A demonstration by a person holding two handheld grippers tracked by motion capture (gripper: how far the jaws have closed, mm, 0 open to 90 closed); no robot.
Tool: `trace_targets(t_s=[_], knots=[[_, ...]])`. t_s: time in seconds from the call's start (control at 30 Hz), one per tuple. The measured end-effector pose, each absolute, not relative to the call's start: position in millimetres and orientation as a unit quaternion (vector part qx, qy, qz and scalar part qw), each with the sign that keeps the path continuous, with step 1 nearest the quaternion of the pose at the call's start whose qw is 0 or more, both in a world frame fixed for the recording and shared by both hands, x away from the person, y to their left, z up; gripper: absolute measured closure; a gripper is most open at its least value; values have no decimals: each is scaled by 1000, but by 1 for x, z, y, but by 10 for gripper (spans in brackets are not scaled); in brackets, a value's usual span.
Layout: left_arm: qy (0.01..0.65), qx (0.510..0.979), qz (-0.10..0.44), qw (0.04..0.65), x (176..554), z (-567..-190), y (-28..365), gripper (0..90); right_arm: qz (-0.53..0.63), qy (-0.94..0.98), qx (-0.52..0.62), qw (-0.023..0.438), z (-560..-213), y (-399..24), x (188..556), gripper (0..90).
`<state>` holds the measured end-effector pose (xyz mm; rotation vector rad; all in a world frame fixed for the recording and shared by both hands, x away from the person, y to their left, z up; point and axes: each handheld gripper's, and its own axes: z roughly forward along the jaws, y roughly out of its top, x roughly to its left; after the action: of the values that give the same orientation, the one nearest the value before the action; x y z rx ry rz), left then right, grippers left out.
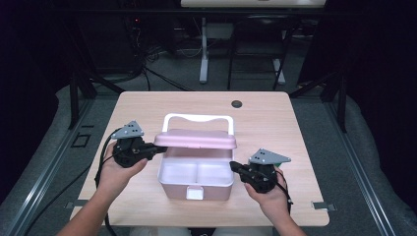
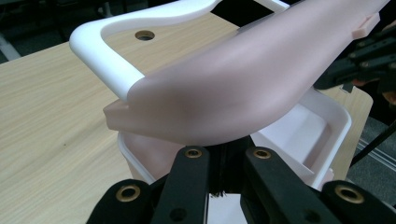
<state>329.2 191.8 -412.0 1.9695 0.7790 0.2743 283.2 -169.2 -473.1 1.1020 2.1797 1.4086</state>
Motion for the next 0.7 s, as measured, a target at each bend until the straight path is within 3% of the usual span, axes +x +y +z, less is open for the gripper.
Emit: trace_targets(t_s=[0.7], knots=[[329, 805, 111, 481, 342, -407, 191, 898, 483, 786, 363, 133, -491, -143, 279, 900]])
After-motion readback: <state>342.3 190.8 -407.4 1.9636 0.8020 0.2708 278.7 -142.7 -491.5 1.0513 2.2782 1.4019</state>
